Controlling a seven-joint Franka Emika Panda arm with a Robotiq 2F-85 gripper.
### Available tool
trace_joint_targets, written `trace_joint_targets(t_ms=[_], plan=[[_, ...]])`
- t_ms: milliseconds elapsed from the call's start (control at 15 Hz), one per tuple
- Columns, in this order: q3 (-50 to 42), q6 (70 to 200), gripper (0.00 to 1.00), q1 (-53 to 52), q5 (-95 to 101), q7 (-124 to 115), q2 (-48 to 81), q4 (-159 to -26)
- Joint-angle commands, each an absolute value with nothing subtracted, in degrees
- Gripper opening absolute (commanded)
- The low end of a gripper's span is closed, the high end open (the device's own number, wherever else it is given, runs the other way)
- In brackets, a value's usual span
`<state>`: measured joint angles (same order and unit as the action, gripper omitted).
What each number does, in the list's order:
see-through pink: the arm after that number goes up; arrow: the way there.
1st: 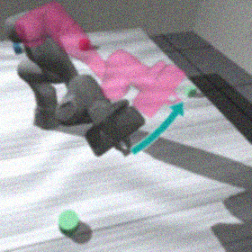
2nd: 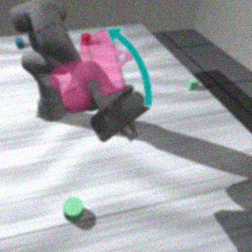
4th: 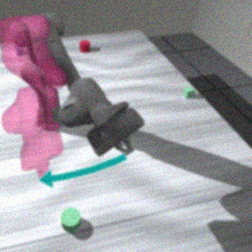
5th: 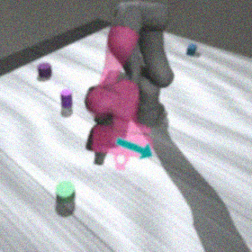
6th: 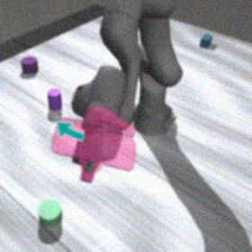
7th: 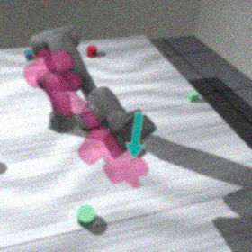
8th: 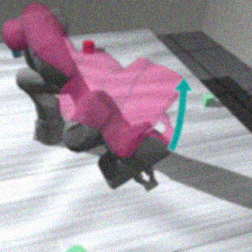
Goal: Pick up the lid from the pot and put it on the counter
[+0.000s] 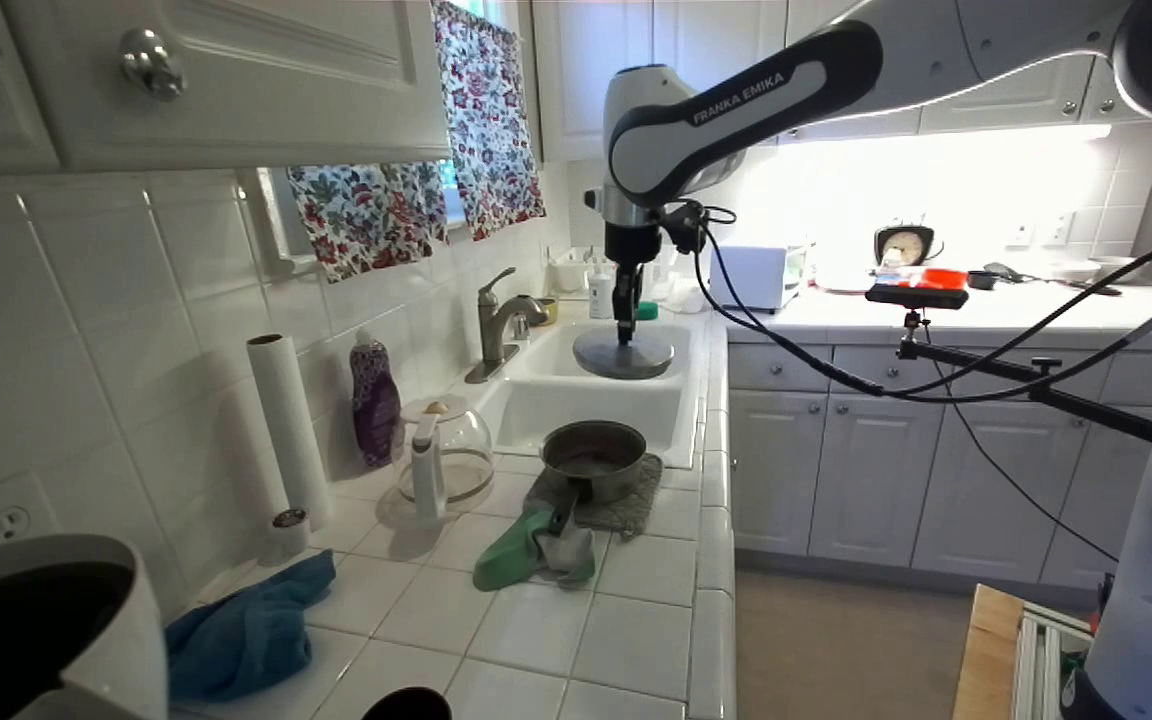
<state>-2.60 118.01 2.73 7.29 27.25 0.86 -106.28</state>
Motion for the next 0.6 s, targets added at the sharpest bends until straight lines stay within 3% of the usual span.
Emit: trace_joint_targets(t_ms=[0,533], plan=[[-5.7,117.1,0.06,5.7,8.4,26.4,-1.2,-106.9],[-14.5,111.5,0.06,14.4,5.6,27.2,7.4,-98.3]])
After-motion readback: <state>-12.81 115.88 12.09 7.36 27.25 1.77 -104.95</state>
